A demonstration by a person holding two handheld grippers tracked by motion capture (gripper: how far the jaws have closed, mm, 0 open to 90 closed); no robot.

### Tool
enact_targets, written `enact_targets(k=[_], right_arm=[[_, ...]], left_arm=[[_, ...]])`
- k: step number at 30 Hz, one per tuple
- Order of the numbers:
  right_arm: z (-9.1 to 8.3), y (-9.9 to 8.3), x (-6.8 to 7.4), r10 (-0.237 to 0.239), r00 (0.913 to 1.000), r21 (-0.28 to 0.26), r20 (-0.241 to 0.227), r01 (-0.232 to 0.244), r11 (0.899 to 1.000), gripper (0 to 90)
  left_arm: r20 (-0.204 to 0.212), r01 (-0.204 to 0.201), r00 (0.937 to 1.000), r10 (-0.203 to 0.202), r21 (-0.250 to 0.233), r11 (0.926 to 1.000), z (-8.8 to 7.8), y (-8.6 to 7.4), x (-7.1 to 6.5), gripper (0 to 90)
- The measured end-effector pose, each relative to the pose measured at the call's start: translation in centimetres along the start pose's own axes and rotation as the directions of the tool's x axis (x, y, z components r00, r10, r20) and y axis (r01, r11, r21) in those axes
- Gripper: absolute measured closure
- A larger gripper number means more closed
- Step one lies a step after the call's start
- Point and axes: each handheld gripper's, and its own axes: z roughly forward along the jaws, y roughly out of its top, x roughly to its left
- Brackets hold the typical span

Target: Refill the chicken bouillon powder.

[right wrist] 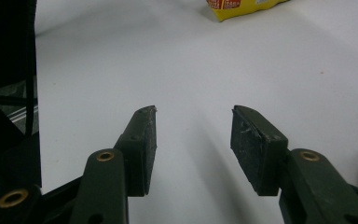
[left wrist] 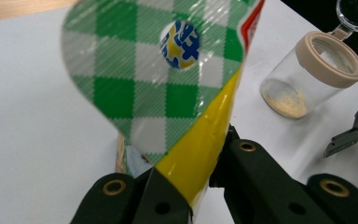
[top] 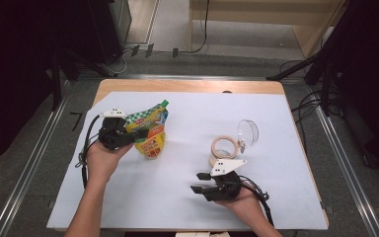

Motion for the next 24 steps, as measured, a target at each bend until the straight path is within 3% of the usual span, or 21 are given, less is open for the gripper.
enact_targets(k=[5, 12, 17, 21, 23, 24], right_arm=[[0.3, 0.0, 0.1, 0.003, 1.0, -0.015, 0.007, -0.003, 1.0, 51.3], [1.0, -0.3, 0.2, 0.02, 0.9997, -0.009, 0.016, -0.02, 1.0, 47.8], [1.2, -0.3, 0.1, 0.024, 0.9992, -0.006, 0.033, -0.024, 1.0, 46.8], [1.1, -0.3, 0.0, 0.03, 0.9985, -0.009, 0.046, -0.029, 1.0, 46.7], [1.2, -0.4, -0.2, 0.032, 0.9979, -0.004, 0.056, -0.032, 0.999, 47.4], [1.2, -0.4, -0.2, 0.032, 0.9979, -0.004, 0.056, -0.032, 0.999, 47.4]], left_arm=[[0.029, 0.011, 0.9995, -0.011, 0.003, 0.9999, -0.6, 0.3, -0.2, 90.0], [0.064, -0.048, 0.9969, 0.046, 0.032, 0.9983, -1.2, 1.6, -2.4, 90.0], [0.135, -0.086, 0.9876, 0.081, 0.031, 0.9958, -1.5, 2.6, -4.3, 90.0], [0.166, -0.115, 0.9803, 0.106, 0.04, 0.9926, -1.5, 3.0, -5.5, 90.0], [0.201, -0.131, 0.9723, 0.119, 0.048, 0.9902, -1.4, 3.4, -6.5, 90.0], [0.201, -0.131, 0.9723, 0.119, 0.048, 0.9902, -1.4, 3.4, -6.5, 90.0]])
